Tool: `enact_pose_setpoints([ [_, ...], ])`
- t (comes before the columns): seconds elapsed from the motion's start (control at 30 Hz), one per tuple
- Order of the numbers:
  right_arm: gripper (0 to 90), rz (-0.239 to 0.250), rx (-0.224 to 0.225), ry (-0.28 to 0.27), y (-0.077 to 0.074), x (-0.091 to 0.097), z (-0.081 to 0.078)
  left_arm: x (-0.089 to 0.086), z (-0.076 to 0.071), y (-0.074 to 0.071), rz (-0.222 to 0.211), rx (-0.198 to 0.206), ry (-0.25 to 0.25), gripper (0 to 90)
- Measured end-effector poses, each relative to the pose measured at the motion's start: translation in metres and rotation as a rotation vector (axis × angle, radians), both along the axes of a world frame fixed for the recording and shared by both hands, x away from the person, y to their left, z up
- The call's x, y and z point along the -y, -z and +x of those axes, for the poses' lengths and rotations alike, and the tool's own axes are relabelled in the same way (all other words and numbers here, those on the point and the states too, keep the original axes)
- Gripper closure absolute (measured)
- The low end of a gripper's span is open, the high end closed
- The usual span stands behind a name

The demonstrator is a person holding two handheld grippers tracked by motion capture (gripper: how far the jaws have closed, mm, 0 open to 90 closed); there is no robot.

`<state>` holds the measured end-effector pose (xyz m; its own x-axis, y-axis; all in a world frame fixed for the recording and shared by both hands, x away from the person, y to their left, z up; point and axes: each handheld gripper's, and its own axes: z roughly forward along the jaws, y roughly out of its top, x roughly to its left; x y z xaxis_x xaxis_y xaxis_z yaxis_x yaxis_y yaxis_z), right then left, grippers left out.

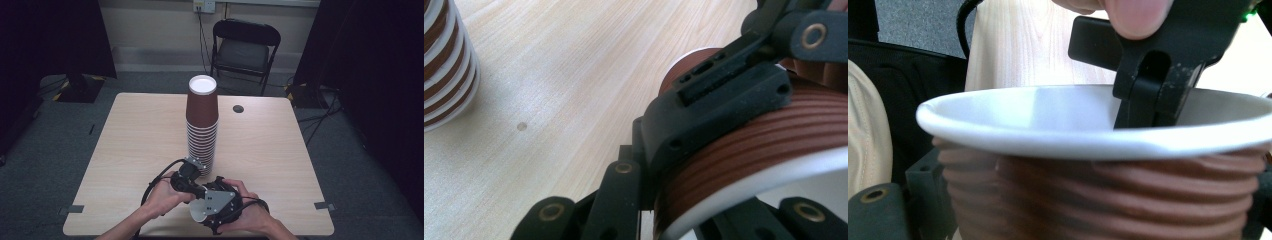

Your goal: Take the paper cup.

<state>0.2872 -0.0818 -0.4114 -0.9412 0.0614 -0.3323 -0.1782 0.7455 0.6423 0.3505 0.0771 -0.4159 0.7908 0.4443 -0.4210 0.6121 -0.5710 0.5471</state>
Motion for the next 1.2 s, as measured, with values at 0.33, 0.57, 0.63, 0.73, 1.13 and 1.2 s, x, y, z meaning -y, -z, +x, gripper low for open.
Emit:
enact_pose_setpoints([
  [0.33,11.0,0.030,-0.014,0.029,-0.001,0.005,0.003,-0.004,0.000,-0.001,-0.049,0.054,-0.021,79.6],
  [0.57,11.2,0.067,-0.031,0.059,0.001,0.011,0.007,-0.011,-0.002,0.001,-0.102,0.106,-0.048,68.4],
  [0.63,11.3,0.083,-0.035,0.074,0.000,0.013,0.009,-0.013,-0.003,0.001,-0.115,0.109,-0.052,66.3],
  [0.73,11.4,0.109,-0.045,0.091,-0.001,0.017,0.012,-0.015,-0.005,0.001,-0.129,0.160,-0.070,61.5],
  [1.13,11.5,0.154,-0.069,0.141,0.000,0.026,0.018,-0.020,-0.014,0.010,-0.157,0.310,-0.204,36.6],
  [1.2,11.5,0.165,-0.073,0.150,0.000,0.027,0.019,-0.022,-0.017,0.010,-0.155,0.324,-0.215,33.6],
])
